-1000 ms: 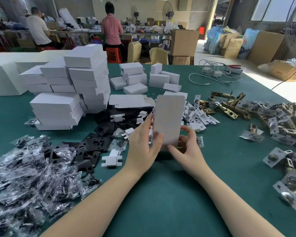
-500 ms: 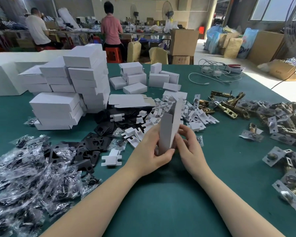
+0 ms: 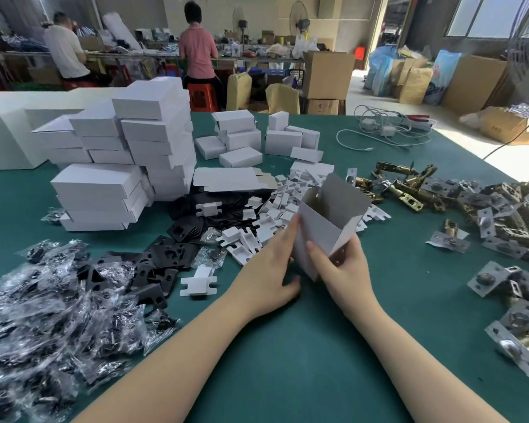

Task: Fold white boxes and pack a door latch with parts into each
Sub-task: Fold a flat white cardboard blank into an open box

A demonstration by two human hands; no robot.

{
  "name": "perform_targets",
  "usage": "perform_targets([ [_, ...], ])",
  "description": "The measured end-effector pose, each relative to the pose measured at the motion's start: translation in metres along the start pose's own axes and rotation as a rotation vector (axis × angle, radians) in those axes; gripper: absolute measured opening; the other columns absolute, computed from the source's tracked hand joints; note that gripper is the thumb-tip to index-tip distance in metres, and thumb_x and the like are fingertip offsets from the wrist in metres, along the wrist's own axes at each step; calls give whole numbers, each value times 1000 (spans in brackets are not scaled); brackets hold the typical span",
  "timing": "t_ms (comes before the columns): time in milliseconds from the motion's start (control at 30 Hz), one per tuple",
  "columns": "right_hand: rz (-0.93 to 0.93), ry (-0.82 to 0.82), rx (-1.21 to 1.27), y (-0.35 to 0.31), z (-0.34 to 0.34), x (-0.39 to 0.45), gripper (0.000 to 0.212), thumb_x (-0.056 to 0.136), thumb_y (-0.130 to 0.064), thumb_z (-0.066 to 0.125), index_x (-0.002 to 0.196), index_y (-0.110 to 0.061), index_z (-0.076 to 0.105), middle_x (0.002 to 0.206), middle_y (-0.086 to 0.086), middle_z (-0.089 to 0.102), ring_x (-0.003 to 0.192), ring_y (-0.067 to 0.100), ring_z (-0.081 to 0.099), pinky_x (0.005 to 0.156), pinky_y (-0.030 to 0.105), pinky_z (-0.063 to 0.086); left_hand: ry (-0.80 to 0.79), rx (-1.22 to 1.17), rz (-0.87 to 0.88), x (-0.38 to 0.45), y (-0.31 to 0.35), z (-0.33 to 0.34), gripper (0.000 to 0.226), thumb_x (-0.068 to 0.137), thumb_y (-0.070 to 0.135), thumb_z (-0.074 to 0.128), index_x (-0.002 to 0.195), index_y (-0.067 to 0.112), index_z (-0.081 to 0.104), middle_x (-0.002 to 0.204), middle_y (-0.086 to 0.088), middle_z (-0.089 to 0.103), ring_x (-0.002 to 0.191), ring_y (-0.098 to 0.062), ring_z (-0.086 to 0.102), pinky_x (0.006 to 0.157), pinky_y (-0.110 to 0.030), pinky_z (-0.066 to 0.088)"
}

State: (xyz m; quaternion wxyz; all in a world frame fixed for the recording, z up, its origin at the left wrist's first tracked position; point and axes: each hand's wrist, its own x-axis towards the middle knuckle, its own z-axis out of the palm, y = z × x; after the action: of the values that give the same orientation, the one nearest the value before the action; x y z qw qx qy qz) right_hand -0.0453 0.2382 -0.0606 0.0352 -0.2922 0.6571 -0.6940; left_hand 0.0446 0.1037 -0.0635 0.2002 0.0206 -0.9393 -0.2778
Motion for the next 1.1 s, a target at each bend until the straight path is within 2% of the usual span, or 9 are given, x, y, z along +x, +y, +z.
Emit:
perform_targets([
  [100,-3,140,-33,-2,-3,3,26,78,-33,72,96,-38,54,80,-19,63,66,-2,54,62,16,44,38,52,-40,2,-5,-5,103,85,-2,44,143,63,-12,150,7,37,115,-19,52,92,-38,49],
  [267,2,143,4,-5,-9,5,46,88,-17,71,111,-48,46,91,-18,68,82,9,64,75,28,54,181,98,-155,4,-19,-4,56,87,-8,46,131,22,61,133,1,60,123,-19,53,102,-29,42],
  [400,48,-112,1,-4,-3,0,60,91,-7,66,141,-23,37,107,-9,69,96,8,67,88,38,56,291,1,-74,5,-10,-11,59,77,-9,42,128,11,62,130,-5,61,124,-23,52,109,-34,38],
  [533,34,-300,-105,-5,-1,-2,75,91,-11,67,150,-37,31,121,-6,65,99,14,67,88,33,55,481,-412,-21,0,1,-14,43,95,18,37,132,33,53,120,14,64,112,-13,60,95,-29,47],
  [633,48,-301,-113,-4,-3,1,75,90,-13,69,151,-37,31,120,-3,67,106,14,66,95,36,52,413,-451,-41,-1,6,-11,45,96,41,47,141,40,39,124,17,61,109,-14,63,90,-29,52],
  [767,-8,-317,-158,-5,-1,-2,62,94,-18,59,149,-28,34,125,-17,63,111,4,61,93,23,48,353,-485,-107,3,0,-12,48,85,48,66,129,43,49,113,14,68,98,-13,69,84,-37,57],
  [867,-49,-159,-121,-10,0,2,53,95,-30,50,144,-37,34,129,-13,54,114,6,56,95,22,46,317,-534,-144,1,-3,-15,40,75,52,73,110,56,54,102,20,70,92,-6,70,79,-27,57],
  [967,-59,201,-263,-13,-17,26,41,99,-30,53,138,-28,42,124,-2,53,112,17,54,98,41,47,268,-553,-175,2,-6,-15,35,70,50,76,100,53,59,98,20,72,90,-5,71,77,-25,57],
  [1100,117,395,-705,-14,-73,76,48,96,-29,53,140,-13,44,137,14,47,126,31,42,108,47,36,284,-529,-170,1,-6,-13,34,71,56,74,101,53,57,96,21,72,89,-8,70,83,-40,57],
])
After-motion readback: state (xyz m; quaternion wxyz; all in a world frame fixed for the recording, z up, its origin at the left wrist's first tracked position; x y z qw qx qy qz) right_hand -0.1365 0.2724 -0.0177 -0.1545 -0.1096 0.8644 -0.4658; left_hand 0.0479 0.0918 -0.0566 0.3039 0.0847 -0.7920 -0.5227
